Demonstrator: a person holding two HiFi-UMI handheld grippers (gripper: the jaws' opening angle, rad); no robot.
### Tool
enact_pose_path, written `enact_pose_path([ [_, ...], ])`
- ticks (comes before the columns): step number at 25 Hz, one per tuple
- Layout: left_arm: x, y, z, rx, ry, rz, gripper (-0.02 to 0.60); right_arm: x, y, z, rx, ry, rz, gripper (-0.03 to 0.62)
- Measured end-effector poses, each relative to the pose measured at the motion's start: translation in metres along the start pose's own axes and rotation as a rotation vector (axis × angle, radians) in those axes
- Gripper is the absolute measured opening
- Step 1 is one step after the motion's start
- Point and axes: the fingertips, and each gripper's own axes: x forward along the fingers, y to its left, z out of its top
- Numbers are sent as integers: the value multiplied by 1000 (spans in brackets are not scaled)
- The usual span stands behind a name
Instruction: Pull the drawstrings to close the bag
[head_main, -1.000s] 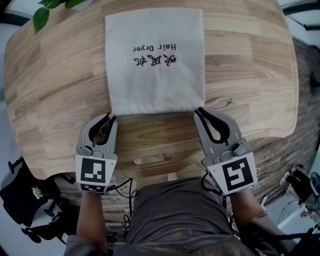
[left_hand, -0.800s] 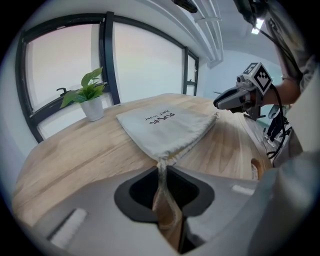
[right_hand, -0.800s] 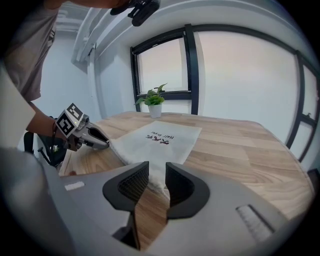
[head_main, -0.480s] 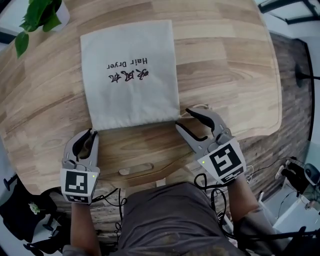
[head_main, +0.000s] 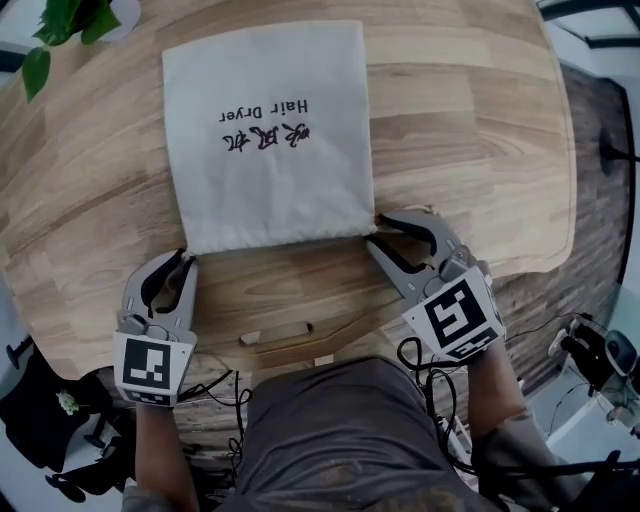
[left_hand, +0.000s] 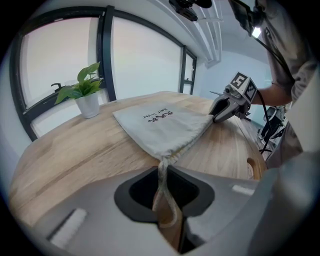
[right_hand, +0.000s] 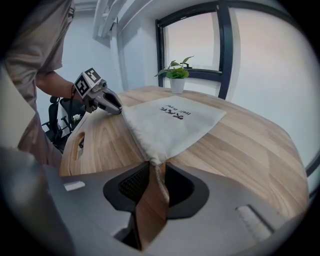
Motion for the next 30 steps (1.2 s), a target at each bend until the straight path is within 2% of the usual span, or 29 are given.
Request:
enact_pose_path([
  [1, -1, 2, -1, -2, 3, 5, 60, 0, 0, -1, -7, 11, 1, 101],
  [4, -3, 6, -2, -11, 6, 17, 60, -2, -1, -3, -26, 40, -4, 67],
  [9, -1, 7, -2, -33, 1, 22, 58, -6, -6, -9, -37, 63, -16, 78],
  [10, -2, 7, -2, -34, 1, 20, 58, -7, -7, -10, -36, 66, -18, 52],
  [13, -2, 8, -2, -35, 4, 15, 58, -6, -8, -11, -11, 68, -20, 43],
  [18, -5, 15, -2, -91, 35, 70, 55, -10, -9, -14, 77, 93, -42, 38],
  [30, -31, 52, -31, -130, 56, 123, 54, -20, -16, -23, 106, 156, -118, 37],
])
